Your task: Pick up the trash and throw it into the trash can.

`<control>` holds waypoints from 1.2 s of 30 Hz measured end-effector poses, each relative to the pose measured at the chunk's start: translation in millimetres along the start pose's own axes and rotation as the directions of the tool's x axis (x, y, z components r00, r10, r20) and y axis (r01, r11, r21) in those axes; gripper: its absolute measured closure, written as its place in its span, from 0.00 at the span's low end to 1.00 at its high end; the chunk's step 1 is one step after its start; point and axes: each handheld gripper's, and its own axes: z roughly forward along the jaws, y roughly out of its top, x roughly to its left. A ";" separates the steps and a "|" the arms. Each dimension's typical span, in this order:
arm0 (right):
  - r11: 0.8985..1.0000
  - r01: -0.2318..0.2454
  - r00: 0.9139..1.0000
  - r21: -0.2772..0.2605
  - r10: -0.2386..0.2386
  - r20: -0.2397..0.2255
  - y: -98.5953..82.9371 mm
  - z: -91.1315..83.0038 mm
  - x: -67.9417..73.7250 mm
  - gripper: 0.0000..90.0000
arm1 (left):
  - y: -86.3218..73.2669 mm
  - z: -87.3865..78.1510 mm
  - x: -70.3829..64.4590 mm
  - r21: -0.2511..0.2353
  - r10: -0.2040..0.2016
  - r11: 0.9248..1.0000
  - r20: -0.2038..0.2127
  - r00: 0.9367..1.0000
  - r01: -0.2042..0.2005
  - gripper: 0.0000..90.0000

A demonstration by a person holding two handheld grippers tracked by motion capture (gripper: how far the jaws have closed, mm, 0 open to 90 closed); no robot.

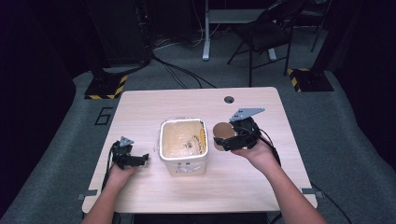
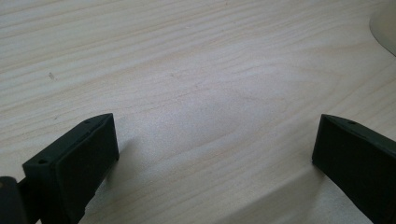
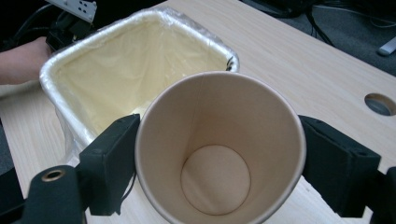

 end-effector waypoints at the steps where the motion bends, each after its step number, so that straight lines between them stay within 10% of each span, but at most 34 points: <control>1: 1.000 0.007 1.000 -0.004 -0.007 0.002 2.8 -0.4 0.1 0.19 | 0.0 0.1 0.0 -0.001 0.000 1.000 -0.001 1.000 0.000 0.00; 19: 0.998 0.056 0.998 -0.031 -0.055 0.007 56.6 -9.4 15.2 0.20 | 0.0 -0.2 -0.1 0.002 0.000 1.000 -0.001 1.000 0.000 0.00; 36: 0.997 0.065 0.997 -0.037 -0.067 -0.043 70.0 4.9 25.5 0.20 | -0.3 -0.2 -0.4 -0.001 -0.003 1.000 0.000 1.000 0.003 0.00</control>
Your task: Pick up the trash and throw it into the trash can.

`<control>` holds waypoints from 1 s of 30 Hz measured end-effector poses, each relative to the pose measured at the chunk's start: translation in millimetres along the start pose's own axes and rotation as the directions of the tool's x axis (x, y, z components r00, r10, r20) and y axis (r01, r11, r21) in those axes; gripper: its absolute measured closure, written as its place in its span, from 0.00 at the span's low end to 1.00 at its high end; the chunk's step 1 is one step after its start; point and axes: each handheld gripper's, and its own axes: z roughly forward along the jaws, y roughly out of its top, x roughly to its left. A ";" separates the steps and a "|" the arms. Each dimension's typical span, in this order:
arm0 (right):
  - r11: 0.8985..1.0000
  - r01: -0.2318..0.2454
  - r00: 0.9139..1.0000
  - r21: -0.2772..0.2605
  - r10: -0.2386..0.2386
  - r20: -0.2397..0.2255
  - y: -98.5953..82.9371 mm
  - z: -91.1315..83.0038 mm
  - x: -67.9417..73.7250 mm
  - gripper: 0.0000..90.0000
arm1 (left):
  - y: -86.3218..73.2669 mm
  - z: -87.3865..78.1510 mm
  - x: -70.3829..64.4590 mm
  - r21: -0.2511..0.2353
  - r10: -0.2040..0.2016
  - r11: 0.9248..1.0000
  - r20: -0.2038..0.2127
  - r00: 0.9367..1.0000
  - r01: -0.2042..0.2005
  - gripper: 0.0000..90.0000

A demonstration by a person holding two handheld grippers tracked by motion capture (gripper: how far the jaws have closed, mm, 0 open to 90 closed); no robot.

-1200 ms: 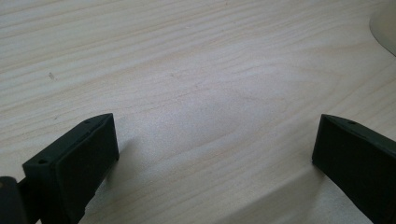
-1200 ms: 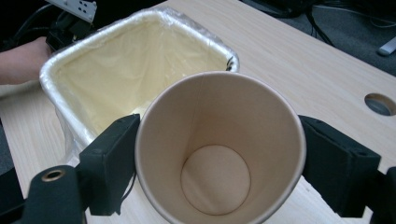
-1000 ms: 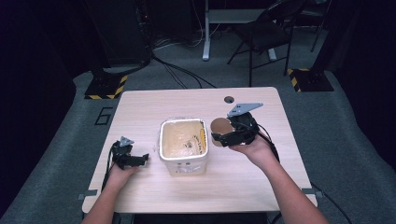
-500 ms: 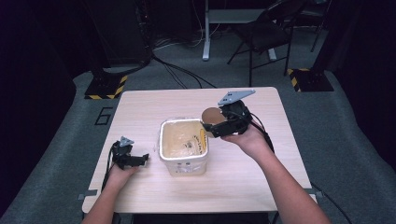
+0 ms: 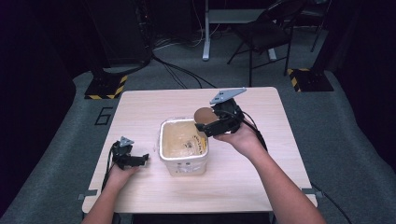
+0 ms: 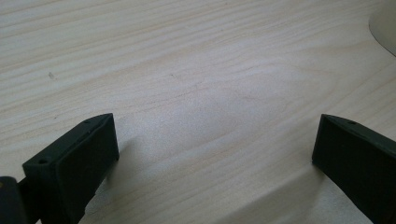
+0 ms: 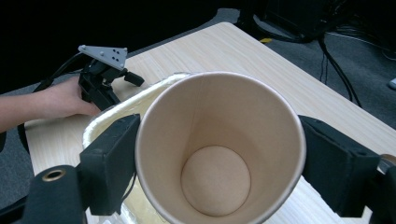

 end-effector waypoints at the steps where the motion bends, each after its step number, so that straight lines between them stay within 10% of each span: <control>1: 1.000 0.010 1.000 0.002 -0.010 -0.006 -0.1 2.7 1.1 0.20 | 0.0 -0.1 -0.1 0.001 0.000 1.000 -0.001 1.000 0.000 0.00; 30: 0.998 0.039 0.997 0.040 -0.036 -0.067 -23.0 48.0 16.3 0.19 | -0.1 0.1 -0.3 -0.002 -0.004 1.000 -0.001 1.000 0.004 0.00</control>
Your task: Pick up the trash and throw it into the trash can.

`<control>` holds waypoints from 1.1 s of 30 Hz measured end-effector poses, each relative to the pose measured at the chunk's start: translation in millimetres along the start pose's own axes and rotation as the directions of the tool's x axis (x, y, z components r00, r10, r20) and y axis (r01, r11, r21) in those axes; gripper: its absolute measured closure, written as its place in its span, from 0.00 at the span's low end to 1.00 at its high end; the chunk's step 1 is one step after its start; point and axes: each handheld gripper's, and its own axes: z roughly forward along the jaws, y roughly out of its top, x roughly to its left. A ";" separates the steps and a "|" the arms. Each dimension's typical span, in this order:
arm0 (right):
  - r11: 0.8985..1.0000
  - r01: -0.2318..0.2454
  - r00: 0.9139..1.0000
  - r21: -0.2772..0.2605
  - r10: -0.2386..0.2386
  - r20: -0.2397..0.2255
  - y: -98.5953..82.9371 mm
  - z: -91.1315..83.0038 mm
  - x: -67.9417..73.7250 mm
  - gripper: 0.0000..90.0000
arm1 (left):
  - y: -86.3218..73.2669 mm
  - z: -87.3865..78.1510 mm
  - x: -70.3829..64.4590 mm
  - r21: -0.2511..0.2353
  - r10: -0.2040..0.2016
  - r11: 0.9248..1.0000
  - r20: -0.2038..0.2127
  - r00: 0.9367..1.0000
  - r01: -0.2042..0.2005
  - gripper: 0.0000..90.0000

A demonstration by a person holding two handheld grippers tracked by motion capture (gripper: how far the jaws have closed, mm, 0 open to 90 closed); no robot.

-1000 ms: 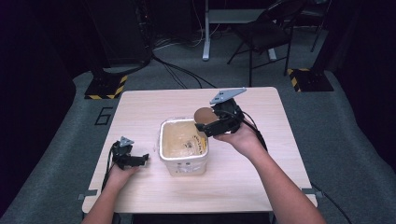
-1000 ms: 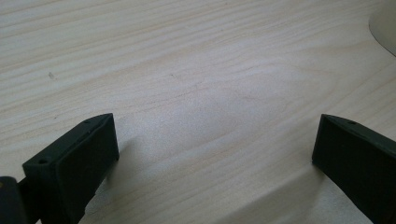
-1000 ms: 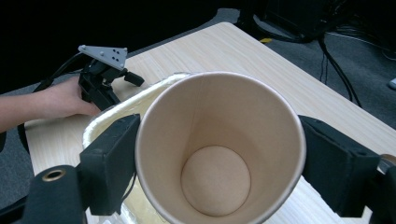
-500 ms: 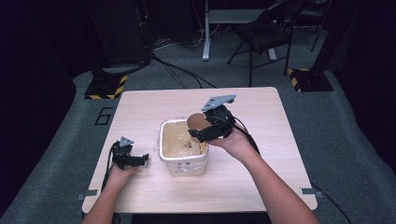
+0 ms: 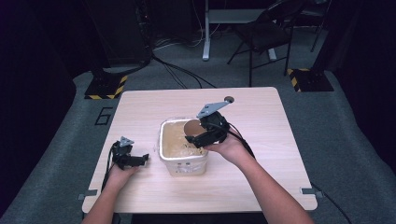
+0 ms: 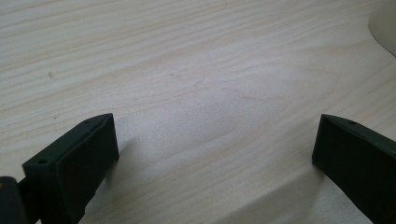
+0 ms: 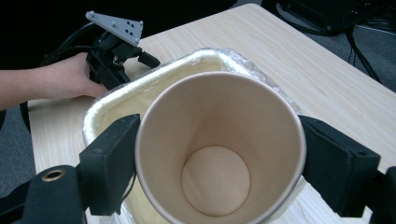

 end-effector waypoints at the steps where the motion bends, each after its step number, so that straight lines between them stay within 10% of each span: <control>1: 1.000 0.002 1.000 0.002 -0.002 -0.002 -0.8 1.5 0.1 0.19 | 0.0 0.0 0.0 0.000 0.000 1.000 0.000 1.000 0.000 0.00; 33: 0.993 -0.039 0.999 0.115 0.037 0.021 -24.4 50.0 1.7 0.18 | -0.4 -0.3 0.0 0.000 0.008 1.000 0.004 1.000 -0.008 0.00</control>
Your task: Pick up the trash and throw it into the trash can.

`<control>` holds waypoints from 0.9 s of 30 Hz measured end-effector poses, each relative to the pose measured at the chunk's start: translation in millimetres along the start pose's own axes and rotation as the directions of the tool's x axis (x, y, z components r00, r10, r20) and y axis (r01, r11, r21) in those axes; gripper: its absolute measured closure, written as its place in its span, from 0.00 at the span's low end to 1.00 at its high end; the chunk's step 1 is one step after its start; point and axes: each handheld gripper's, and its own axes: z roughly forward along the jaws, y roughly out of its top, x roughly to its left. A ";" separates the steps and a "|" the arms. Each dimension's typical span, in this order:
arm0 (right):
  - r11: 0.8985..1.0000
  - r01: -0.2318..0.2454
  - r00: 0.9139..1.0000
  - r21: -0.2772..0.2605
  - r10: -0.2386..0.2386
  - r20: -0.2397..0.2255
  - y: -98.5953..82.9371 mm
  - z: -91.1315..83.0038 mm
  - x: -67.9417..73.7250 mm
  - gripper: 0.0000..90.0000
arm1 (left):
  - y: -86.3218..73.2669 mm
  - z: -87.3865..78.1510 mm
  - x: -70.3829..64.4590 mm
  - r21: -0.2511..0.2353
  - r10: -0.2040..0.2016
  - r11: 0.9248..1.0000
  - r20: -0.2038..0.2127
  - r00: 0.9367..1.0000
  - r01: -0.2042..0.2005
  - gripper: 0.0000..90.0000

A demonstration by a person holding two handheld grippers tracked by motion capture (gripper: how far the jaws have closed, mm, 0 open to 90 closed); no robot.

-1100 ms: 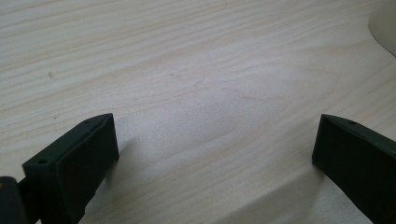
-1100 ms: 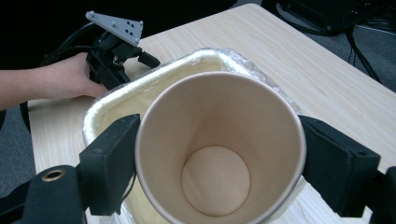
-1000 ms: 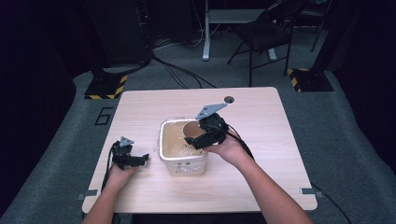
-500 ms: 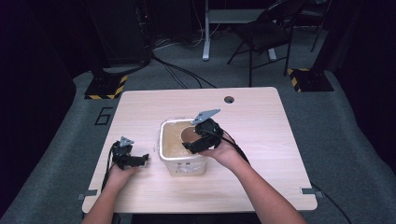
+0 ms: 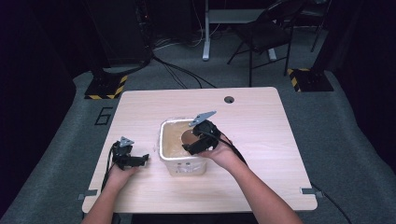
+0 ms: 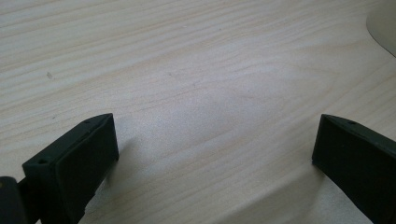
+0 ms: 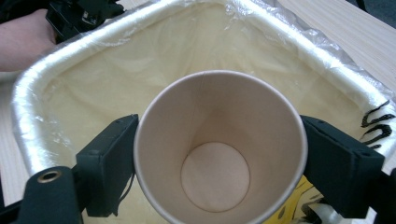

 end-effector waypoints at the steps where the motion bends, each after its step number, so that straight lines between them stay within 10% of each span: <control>1: 1.000 0.001 1.000 0.001 -0.001 0.003 -0.4 0.6 -0.1 0.17 | 0.0 0.0 0.0 0.000 0.000 1.000 0.000 1.000 0.000 0.00; 27: 0.991 -0.009 0.998 -0.130 0.017 0.060 -20.9 -50.9 -14.7 0.17 | -0.1 -0.1 -0.1 0.001 -0.002 1.000 0.001 1.000 0.002 0.00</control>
